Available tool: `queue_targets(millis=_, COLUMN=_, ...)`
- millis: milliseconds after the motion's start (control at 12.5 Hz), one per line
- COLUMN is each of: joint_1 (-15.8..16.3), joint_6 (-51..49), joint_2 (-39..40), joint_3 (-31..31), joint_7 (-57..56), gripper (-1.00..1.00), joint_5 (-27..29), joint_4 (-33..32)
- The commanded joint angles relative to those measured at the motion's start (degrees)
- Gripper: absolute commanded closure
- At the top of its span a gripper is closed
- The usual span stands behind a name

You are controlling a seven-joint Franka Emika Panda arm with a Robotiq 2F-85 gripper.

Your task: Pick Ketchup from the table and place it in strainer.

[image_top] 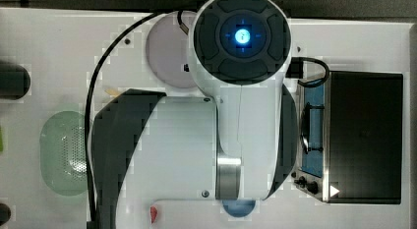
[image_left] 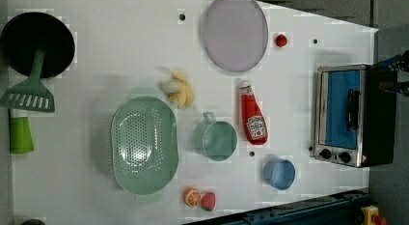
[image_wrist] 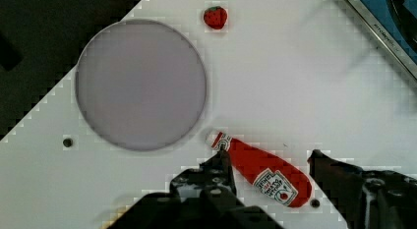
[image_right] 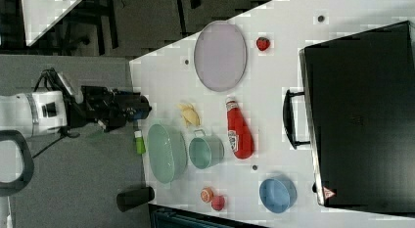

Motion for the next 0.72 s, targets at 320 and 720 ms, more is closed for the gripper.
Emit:
queue_targets(millis=320, joint_1=-5.45, joint_6=-5.45, joint_2=-7.79, joint_3=3.46, joint_7=0.44, gripper=-1.00, joint_5=1.96, joint_4=-9.98)
queue_targets(millis=720, joint_1=-4.92, joint_6=1.33, joint_2=-6.66, joint_3=5.78, joint_7=-14.68, gripper=-1.00, joint_5=1.96, joint_4=-19.77)
